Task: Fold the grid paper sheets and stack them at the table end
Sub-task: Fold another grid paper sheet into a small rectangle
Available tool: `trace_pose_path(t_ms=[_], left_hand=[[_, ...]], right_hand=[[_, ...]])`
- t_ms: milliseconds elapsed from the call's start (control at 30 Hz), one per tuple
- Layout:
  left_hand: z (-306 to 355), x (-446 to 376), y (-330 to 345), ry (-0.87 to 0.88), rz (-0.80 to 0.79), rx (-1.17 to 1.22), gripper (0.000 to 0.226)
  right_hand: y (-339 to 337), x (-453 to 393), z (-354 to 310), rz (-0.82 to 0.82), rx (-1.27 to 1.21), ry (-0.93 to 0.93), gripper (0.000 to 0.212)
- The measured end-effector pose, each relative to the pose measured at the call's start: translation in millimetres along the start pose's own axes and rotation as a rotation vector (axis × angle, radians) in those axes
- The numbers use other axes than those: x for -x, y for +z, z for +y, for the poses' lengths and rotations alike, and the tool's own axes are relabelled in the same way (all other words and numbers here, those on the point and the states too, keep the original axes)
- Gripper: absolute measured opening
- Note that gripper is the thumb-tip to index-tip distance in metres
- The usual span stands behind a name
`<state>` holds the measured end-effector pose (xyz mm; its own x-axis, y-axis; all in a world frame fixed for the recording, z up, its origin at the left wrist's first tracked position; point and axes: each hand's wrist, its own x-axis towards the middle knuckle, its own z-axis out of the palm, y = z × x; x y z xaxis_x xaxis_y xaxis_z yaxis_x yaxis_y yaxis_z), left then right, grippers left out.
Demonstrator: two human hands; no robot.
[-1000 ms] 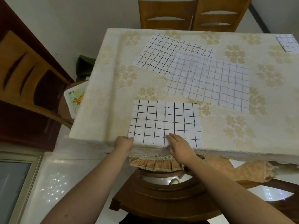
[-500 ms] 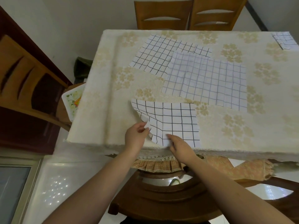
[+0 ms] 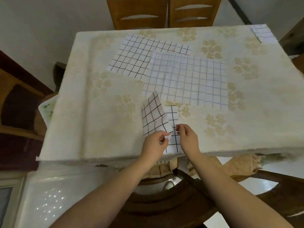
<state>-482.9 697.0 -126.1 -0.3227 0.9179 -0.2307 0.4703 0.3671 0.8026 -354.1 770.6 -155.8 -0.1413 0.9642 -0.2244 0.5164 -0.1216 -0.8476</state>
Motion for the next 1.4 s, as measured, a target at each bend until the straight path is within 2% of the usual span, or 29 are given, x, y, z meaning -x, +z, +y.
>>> trace_pose_path(t_ms=[100,267,400,567,667,733,833,867,967,1200,1300,1400], left_hand=[[5.2,-7.7,18.3,-0.021,-0.051,-0.007,0.022],[-4.0,-11.0,32.2,0.008,-0.113,0.007,0.02],[-28.0,-13.1,24.3,-0.007,0.024,-0.038,0.019],[-65.5,-23.7,6.3,0.058,0.156,-0.321,0.035],[-71.4,-31.6,1.6,-0.118,0.216,-0.206,0.033],[-70.9,-39.6,0.8,-0.243,0.263,-0.124,0.033],[-70.8,-50.5,1.1,-0.285,0.29,-0.102,0.03],[-70.9,-54.0,0.7,-0.304,0.303,-0.094,0.029],[-72.6,-64.4,-2.4,-0.383,0.337,-0.091,0.029],[-60.7,-89.6,-11.8,-0.557,0.147,-0.174,0.032],[-54.8,-95.8,-14.6,-0.56,0.056,-0.218,0.035],[-53.1,-95.0,-14.5,-0.563,0.057,-0.211,0.037]], right_hand=[[-12.2,-10.7,15.1,0.036,-0.015,0.071,0.03],[-21.3,-20.2,36.3,0.007,0.005,0.126,0.031],[-22.3,-26.2,43.5,-0.033,0.015,0.138,0.031],[-18.4,-32.8,39.9,-0.052,0.053,0.103,0.029],[-18.8,-35.3,37.2,-0.108,0.128,0.075,0.033],[-19.1,-35.2,35.8,-0.151,0.21,-0.079,0.035],[-10.1,-31.5,38.2,-0.23,0.428,-0.515,0.04],[-4.3,-30.4,41.9,-0.262,0.51,-0.609,0.044],[12.9,-19.8,49.9,-0.378,0.727,-0.658,0.053],[27.0,1.1,55.8,-0.454,0.85,-0.556,0.063],[27.5,3.2,57.5,-0.43,0.83,-0.555,0.062],[26.1,-1.0,58.4,-0.387,0.817,-0.558,0.06]])
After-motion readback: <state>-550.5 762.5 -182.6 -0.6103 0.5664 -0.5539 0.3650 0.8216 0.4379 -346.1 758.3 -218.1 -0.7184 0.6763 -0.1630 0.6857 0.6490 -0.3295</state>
